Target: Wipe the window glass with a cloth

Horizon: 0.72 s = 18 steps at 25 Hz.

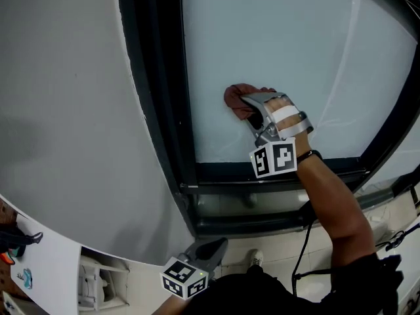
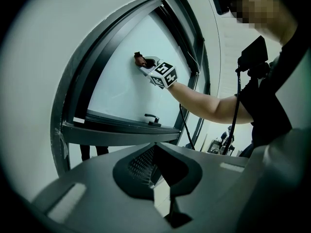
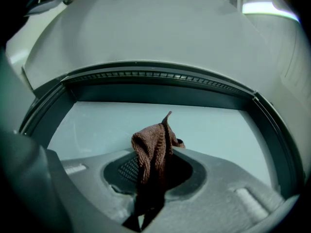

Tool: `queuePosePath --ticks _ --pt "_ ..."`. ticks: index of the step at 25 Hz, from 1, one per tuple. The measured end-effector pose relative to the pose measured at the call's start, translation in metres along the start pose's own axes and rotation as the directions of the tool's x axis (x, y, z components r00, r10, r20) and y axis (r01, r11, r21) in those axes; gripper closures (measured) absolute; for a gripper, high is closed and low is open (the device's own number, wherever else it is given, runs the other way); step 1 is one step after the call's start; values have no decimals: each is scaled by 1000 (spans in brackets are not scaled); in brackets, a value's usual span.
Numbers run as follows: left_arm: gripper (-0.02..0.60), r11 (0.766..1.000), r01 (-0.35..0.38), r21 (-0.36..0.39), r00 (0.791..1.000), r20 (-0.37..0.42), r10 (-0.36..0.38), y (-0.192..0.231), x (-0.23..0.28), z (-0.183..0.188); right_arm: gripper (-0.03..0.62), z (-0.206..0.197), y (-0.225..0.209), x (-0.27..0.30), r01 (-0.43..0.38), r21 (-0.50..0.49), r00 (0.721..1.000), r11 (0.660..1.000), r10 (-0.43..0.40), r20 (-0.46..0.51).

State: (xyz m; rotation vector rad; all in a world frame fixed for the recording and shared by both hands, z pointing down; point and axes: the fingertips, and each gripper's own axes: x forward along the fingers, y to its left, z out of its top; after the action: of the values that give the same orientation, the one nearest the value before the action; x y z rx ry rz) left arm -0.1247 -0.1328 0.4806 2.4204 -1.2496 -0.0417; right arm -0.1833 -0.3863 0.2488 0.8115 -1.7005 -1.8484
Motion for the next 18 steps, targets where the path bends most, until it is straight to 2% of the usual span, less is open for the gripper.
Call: queuePosePath --ticks 10,18 --pt "565 1000 -2 -9 1000 2 2 0 1 -1 519 -5 86 -14 -133 32 991 991 133 9" --pt "565 1000 9 -10 1000 -3 -9 -1 4 0 519 -4 159 -21 -261 56 965 964 262 -7"
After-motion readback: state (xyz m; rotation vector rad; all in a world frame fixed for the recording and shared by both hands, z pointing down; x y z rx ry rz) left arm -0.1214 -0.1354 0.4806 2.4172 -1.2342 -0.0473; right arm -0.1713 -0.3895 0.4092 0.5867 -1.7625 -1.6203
